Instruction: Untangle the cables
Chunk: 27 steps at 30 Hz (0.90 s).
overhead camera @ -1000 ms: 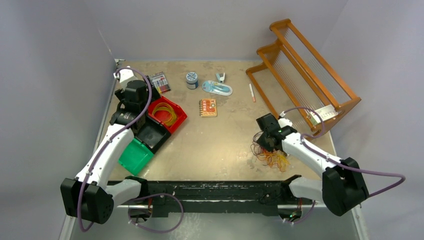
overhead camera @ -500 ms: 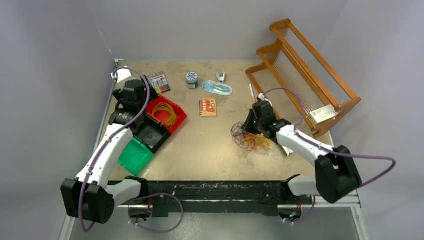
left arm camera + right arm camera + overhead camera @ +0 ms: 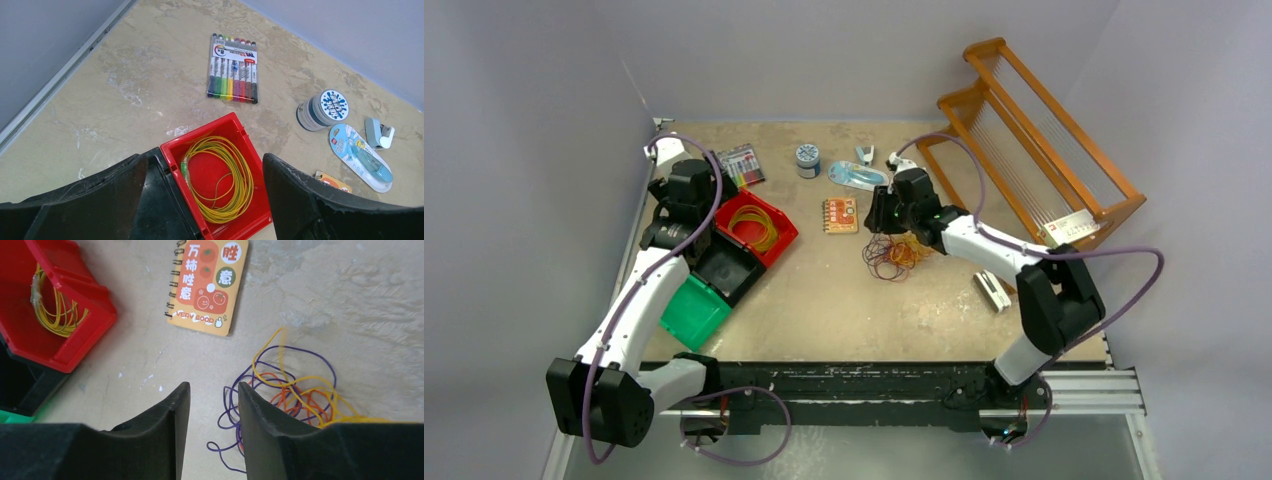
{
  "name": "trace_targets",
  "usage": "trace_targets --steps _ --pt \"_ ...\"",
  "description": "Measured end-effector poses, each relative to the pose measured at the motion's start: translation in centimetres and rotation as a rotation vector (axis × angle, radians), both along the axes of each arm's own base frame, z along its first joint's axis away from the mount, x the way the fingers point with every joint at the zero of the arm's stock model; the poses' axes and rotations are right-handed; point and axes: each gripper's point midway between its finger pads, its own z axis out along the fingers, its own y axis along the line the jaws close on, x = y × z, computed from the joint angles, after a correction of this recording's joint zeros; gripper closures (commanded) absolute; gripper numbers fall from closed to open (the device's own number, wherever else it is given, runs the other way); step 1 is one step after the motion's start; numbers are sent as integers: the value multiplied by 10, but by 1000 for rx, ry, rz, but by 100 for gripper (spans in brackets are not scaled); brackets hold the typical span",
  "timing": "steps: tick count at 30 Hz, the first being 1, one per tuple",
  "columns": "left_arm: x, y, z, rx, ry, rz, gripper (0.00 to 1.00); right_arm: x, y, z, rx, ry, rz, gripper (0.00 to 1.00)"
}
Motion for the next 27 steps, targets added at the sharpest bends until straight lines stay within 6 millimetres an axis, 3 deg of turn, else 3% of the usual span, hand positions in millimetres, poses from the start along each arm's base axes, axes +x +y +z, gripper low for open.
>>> trace_targets --steps 4,8,12,15,20,27 --pt "0 1 0 0 0 3 16 -1 -7 26 0 -69 -1 48" --pt "0 4 0 0 0 10 16 -1 -20 60 -6 -154 -38 35" --pt "0 5 0 -1 0 13 16 -1 -49 79 -66 -215 -153 31" --pt "0 5 0 -1 0 14 16 0 -74 75 -132 -212 -270 33" --pt "0 6 0 -7 0 11 16 1 -115 47 -238 -126 -436 34" --pt "2 5 -2 -18 4 -2 16 1 -144 23 -226 -37 -490 36"
